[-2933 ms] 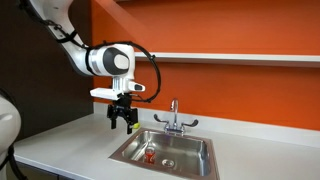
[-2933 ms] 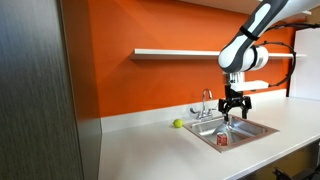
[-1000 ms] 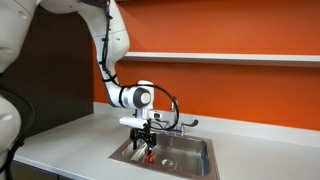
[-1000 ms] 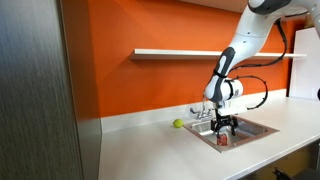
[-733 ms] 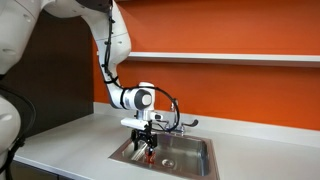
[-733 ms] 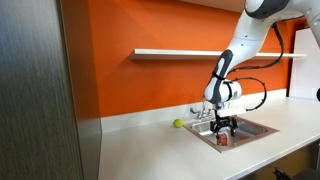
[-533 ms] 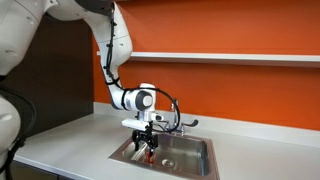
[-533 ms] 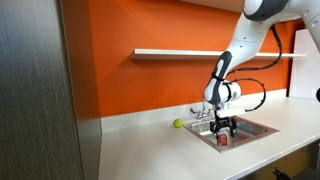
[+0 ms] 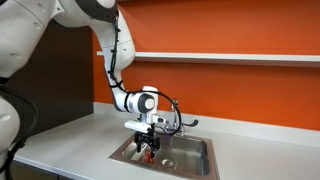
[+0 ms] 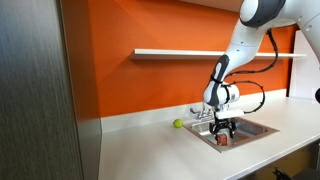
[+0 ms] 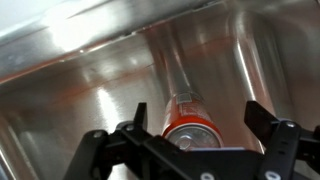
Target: Put the can on the counter to the left
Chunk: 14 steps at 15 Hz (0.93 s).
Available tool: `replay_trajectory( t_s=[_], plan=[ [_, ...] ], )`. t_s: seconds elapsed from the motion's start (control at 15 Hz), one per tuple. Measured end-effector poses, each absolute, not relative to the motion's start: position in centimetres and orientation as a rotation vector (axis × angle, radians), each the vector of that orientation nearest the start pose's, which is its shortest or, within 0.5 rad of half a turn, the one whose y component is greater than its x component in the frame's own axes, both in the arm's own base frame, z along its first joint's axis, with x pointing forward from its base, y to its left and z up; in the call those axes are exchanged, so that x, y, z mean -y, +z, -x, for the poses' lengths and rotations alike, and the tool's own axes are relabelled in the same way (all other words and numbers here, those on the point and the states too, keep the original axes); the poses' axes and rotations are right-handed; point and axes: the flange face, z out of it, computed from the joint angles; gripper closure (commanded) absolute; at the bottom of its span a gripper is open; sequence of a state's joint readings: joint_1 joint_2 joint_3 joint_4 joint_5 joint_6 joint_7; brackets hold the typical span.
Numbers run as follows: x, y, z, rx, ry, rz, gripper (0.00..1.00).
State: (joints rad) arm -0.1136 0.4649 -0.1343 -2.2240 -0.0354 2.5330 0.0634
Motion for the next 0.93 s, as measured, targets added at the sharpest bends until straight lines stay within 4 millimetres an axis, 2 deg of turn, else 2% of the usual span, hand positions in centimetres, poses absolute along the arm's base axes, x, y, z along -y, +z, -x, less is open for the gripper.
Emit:
replay_trajectory(
  t_s=[0.93],
  plan=[
    [13.8, 13.8, -52.7, -0.445, 0.251, 3.168, 0.0]
  ],
)
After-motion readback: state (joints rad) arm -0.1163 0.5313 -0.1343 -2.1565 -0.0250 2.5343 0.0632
